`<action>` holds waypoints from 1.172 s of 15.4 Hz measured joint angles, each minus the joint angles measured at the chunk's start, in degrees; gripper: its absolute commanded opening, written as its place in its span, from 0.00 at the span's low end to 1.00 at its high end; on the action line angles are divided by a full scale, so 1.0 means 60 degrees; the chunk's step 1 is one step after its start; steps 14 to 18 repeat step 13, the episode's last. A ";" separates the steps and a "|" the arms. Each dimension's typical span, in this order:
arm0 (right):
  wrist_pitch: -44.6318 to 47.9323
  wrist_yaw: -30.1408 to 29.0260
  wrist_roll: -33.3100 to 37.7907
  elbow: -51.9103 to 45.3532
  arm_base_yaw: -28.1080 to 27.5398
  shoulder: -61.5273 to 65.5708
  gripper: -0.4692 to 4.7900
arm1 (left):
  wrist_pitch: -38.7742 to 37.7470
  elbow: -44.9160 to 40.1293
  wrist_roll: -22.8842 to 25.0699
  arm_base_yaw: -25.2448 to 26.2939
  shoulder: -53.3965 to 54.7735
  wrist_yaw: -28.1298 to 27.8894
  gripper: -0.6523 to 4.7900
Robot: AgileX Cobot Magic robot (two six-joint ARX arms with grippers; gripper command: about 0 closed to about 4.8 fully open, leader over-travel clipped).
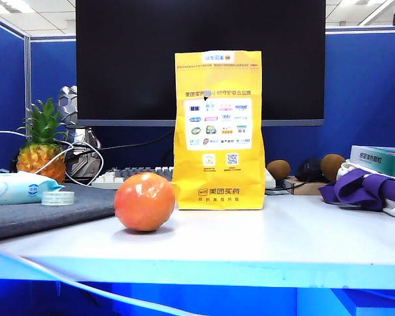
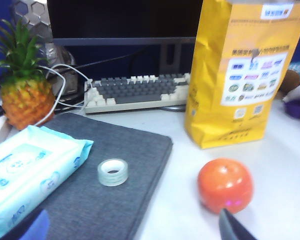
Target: Pick up the orange and throw it into the yellow paper bag.
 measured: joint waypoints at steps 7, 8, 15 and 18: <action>-0.0091 0.0007 0.0000 0.0000 -0.0011 0.0000 1.00 | 0.0546 -0.0900 0.0415 0.0000 0.0000 -0.0018 1.00; -0.0095 0.0007 0.0000 0.0000 -0.0011 0.0000 1.00 | 0.0412 -0.0900 0.0412 0.0000 0.0000 -0.0007 1.00; -0.0124 0.0007 0.0000 0.0000 -0.0011 0.0000 1.00 | 0.0262 -0.0900 0.0401 0.0000 0.0000 0.0015 1.00; -0.0124 0.0007 0.0000 0.0000 -0.0011 0.0000 1.00 | 0.0262 -0.0900 0.0401 0.0000 0.0000 0.0015 1.00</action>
